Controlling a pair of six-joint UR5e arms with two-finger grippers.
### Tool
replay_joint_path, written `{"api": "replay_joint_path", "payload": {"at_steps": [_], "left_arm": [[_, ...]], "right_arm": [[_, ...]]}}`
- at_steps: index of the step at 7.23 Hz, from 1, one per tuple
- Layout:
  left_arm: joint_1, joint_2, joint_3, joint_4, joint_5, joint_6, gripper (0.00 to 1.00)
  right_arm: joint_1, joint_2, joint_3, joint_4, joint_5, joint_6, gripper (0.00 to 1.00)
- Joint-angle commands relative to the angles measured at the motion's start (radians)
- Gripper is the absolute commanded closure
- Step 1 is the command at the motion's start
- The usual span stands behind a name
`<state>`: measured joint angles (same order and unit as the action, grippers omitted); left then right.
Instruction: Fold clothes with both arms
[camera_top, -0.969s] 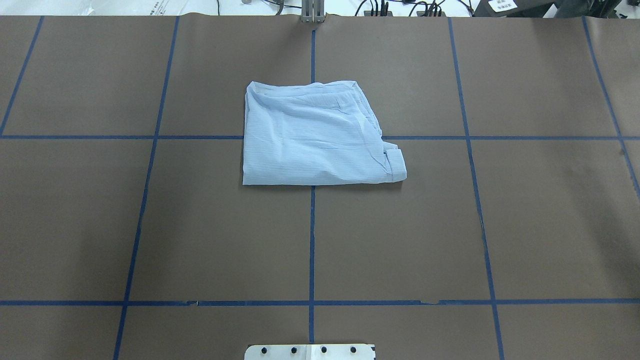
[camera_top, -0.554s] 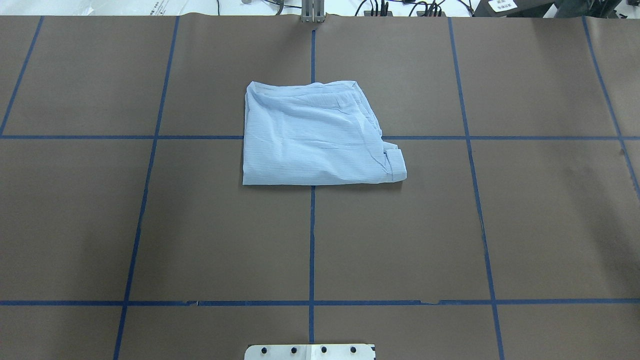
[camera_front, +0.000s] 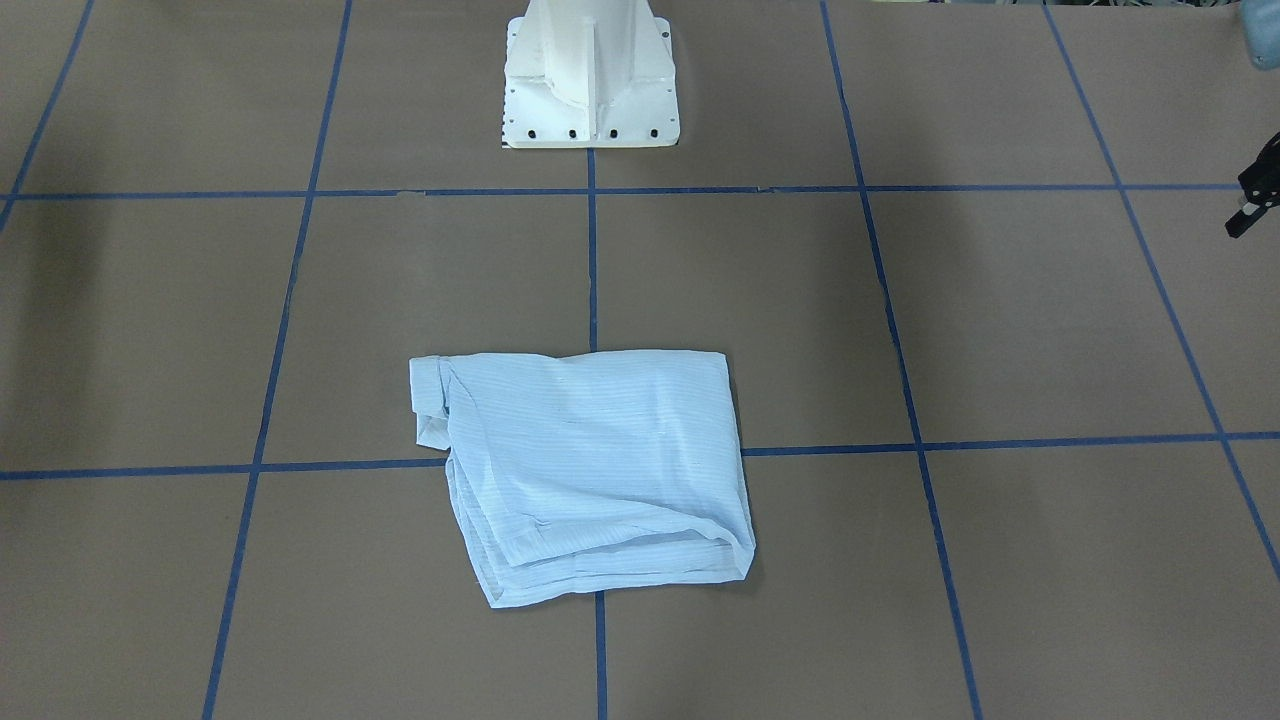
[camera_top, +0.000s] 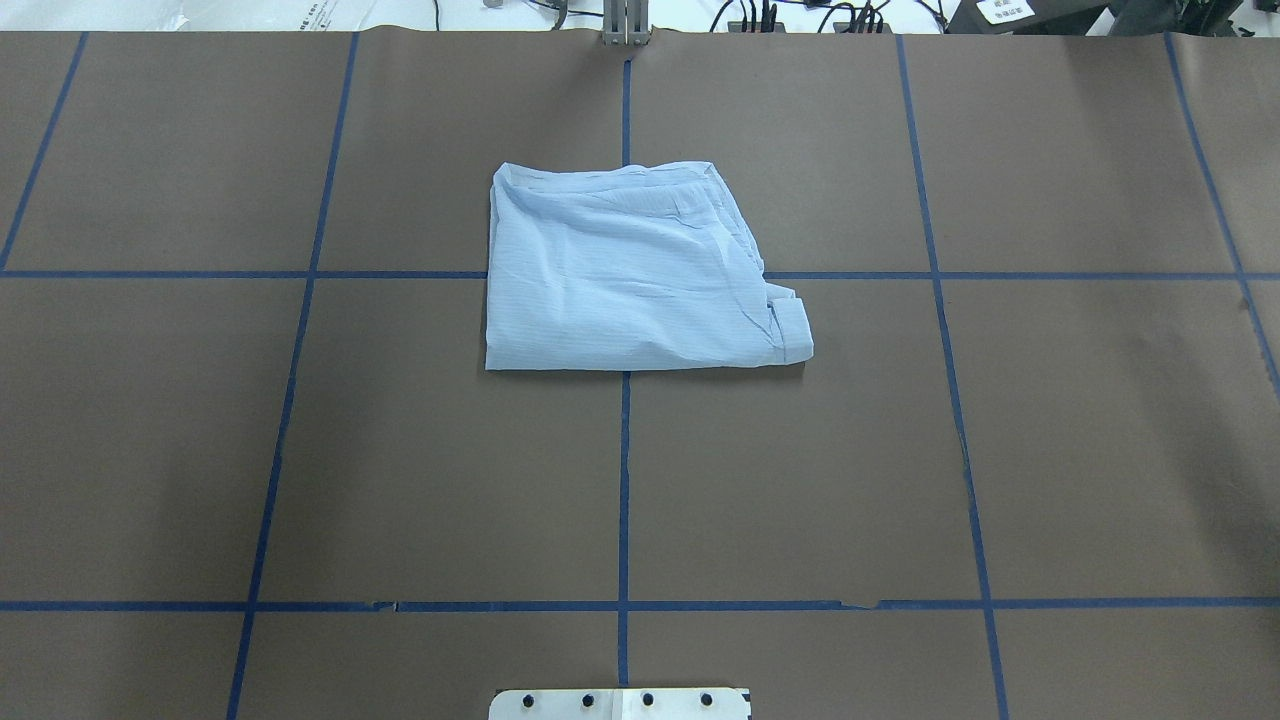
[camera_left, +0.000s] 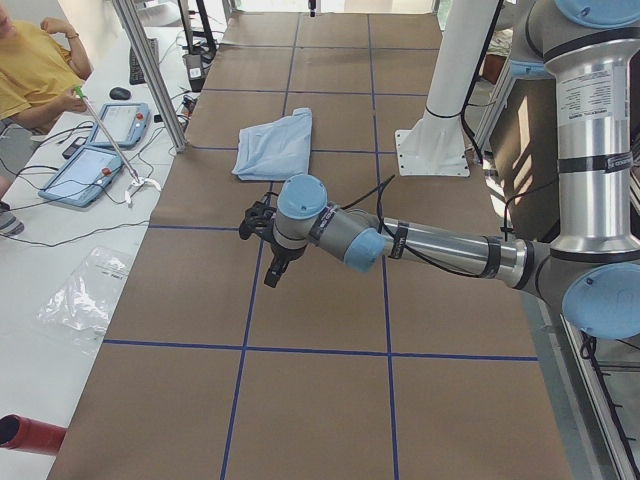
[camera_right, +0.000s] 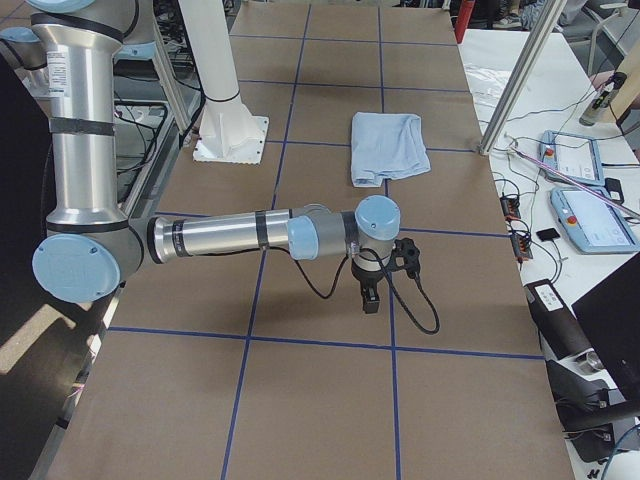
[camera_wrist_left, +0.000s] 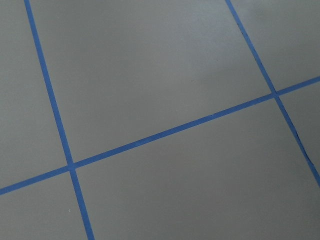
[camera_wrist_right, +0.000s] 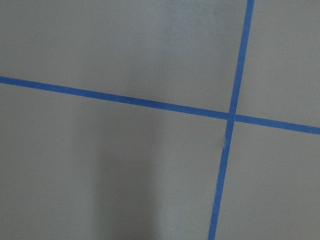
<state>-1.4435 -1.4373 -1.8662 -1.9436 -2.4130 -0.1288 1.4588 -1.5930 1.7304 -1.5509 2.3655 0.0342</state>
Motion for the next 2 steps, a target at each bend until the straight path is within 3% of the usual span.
{"api": "replay_joint_path", "payload": {"at_steps": [1,2], "left_arm": [[0.0,0.0,-0.001,0.0,0.002,0.0,0.0],[0.0,0.0,-0.002,0.0,0.002,0.002,0.0]], "right_arm": [[0.0,-0.001,0.004,0.0,0.001,0.0,0.0],[0.0,-0.001,0.006,0.0,0.001,0.001,0.0]]}}
